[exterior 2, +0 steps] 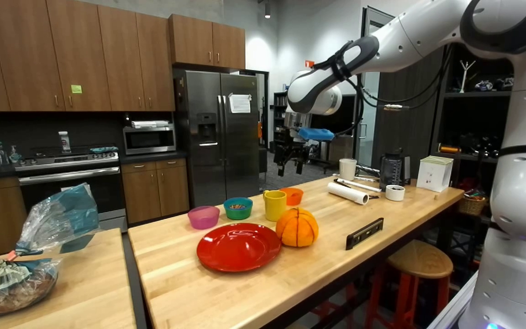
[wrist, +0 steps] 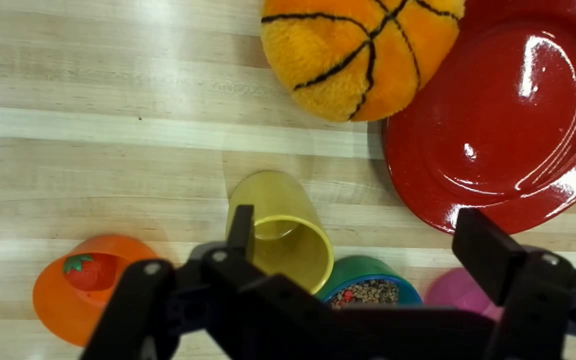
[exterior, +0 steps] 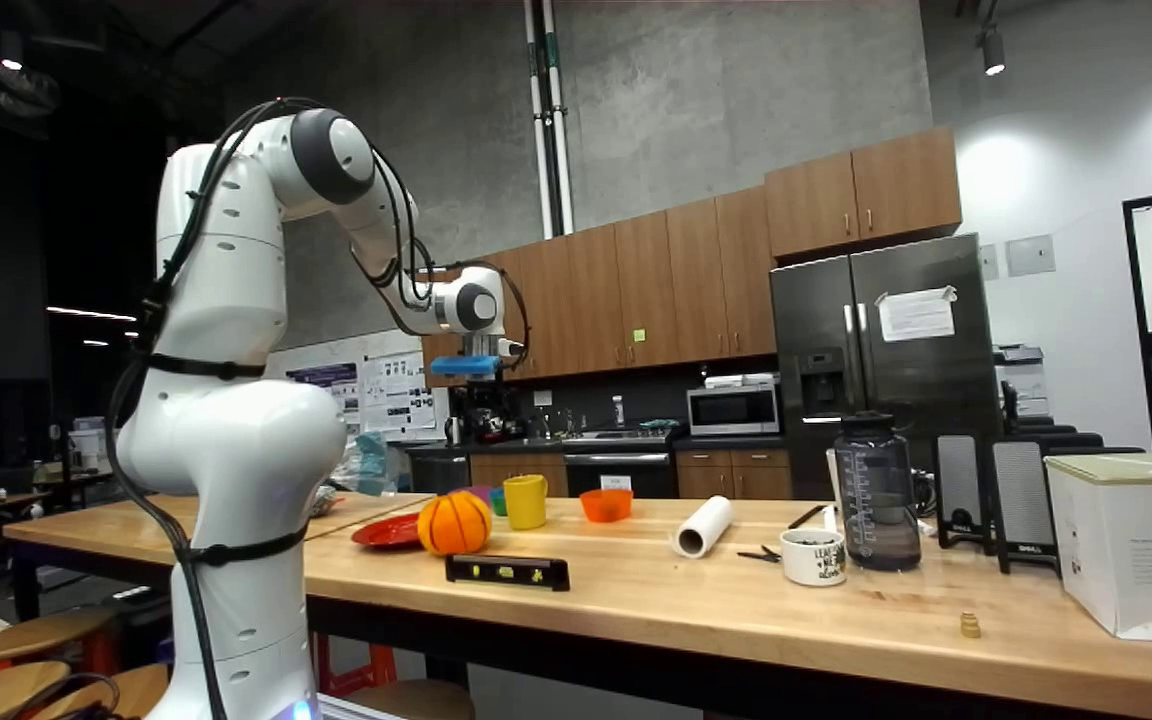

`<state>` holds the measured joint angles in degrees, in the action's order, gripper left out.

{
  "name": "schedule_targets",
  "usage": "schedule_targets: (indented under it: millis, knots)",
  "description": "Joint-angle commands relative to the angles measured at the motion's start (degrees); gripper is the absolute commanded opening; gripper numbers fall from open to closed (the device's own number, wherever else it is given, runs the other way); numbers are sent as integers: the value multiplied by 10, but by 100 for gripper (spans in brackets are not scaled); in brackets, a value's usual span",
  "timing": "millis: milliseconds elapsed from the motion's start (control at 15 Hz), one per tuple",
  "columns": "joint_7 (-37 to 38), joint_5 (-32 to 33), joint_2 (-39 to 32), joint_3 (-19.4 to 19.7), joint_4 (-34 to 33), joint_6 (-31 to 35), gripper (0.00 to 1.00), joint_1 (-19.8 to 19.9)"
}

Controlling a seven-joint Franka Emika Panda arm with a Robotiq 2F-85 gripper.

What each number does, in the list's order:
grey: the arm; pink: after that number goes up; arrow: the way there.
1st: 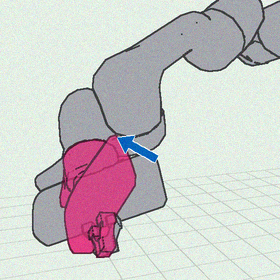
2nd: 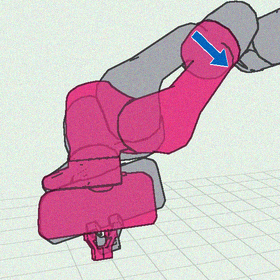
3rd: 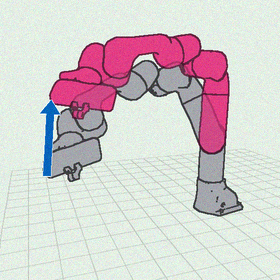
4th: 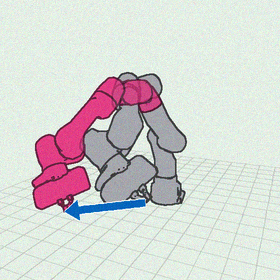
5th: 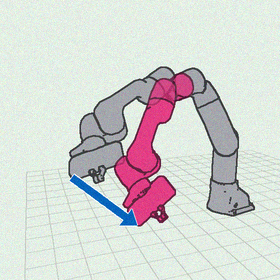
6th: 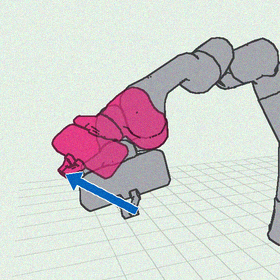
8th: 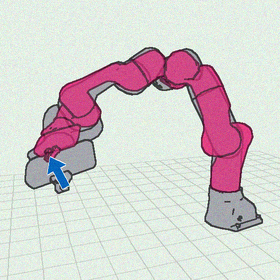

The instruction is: Pour the contents of the blue bowl into the pink bowl

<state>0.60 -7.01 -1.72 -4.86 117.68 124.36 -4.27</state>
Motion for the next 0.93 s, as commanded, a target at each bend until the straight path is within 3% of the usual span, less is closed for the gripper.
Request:
schedule_targets:
  millis: [0,400,867]
  knots:
    - [0,-7,-15,-2,-13,8,100,-3]
    - [-12,-3,-78,-15,-76,43,100,-19]
    - [-36,-6,-168,-24,-193,33,100,-21]
